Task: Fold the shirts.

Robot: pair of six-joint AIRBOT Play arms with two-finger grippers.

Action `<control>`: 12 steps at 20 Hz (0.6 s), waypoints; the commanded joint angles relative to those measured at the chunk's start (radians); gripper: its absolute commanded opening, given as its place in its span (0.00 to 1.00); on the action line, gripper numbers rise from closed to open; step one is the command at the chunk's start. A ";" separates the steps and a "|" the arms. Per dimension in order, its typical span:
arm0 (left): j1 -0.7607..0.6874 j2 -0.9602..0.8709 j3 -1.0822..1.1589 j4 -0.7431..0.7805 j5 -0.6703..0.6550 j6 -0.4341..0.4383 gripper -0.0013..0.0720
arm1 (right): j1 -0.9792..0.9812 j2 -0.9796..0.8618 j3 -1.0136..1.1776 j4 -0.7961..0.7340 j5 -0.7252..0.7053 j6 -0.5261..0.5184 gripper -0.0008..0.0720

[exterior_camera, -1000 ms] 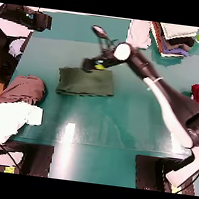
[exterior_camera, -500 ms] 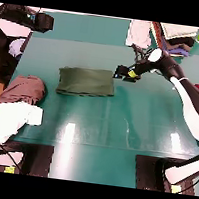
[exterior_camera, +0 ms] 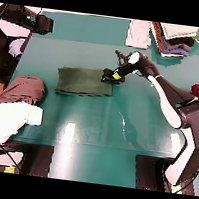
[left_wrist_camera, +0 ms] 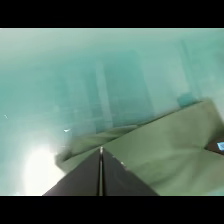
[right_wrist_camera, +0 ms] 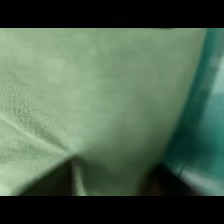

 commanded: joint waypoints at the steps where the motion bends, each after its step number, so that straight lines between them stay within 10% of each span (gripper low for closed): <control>1: 0.000 0.000 0.000 -0.046 -0.006 0.003 0.05 | 0.021 -0.021 0.029 -0.013 -0.026 0.000 0.03; 6: -0.098 -0.002 0.000 -0.029 0.035 0.031 0.05 | -0.086 0.096 0.029 -0.038 -0.042 -0.023 0.03; 12: -0.236 -0.002 0.000 -0.021 0.066 0.056 0.05 | -0.409 0.338 0.029 -0.407 0.160 -0.059 0.03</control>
